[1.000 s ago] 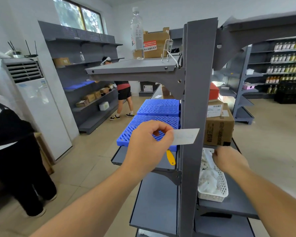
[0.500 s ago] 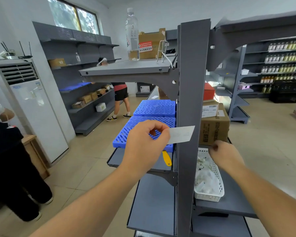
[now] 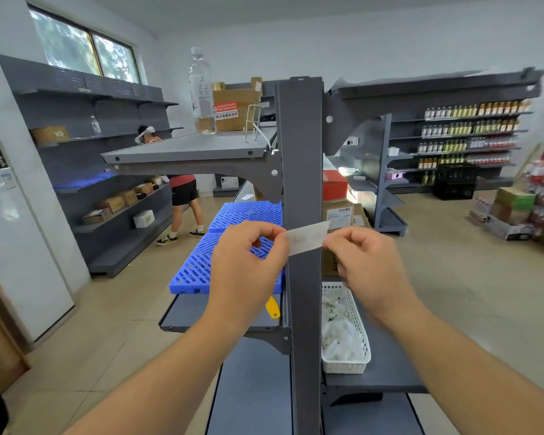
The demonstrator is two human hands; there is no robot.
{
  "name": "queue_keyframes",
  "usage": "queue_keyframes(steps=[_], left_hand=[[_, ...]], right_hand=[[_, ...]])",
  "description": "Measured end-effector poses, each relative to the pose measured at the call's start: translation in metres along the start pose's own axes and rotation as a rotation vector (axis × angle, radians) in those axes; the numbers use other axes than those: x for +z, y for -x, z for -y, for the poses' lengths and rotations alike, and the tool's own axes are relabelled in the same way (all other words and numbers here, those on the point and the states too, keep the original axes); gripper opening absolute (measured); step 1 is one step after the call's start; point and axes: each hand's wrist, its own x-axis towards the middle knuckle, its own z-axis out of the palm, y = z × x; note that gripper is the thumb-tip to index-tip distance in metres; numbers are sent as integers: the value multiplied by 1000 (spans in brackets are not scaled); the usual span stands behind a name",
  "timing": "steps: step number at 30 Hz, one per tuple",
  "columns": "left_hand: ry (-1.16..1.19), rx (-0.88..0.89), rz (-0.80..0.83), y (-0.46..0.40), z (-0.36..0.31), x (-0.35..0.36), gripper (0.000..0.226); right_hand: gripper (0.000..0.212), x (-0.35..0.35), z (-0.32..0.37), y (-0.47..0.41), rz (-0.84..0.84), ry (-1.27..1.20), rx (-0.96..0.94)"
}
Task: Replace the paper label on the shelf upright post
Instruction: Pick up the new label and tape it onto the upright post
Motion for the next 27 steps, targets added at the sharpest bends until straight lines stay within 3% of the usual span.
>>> queue_keyframes(steps=[2, 5, 11, 13, 17, 22, 27], left_hand=[[-76, 112, -25, 1, -4, 0, 7], [-156, 286, -48, 2, -5, 0, 7], [-241, 586, -64, 4, -7, 4, 11], [-262, 646, -65, 5, -7, 5, 10], [-295, 714, -54, 7, -3, 5, 10], [-306, 747, -40, 10, -1, 4, 12], [-226, 586, -9, 10, -3, -3, 13]], right_hand=[[26, 2, 12, 3, 38, -130, 120], [33, 3, 22, 4, 1, -159, 148], [48, 4, 25, 2, -7, -5, 93], [42, 4, 25, 2, -17, 53, 79], [23, 2, 24, 0, 2, 133, 63], [18, 0, 28, 1, 26, 257, -18], [22, 0, 25, 0, 7, 290, -216]])
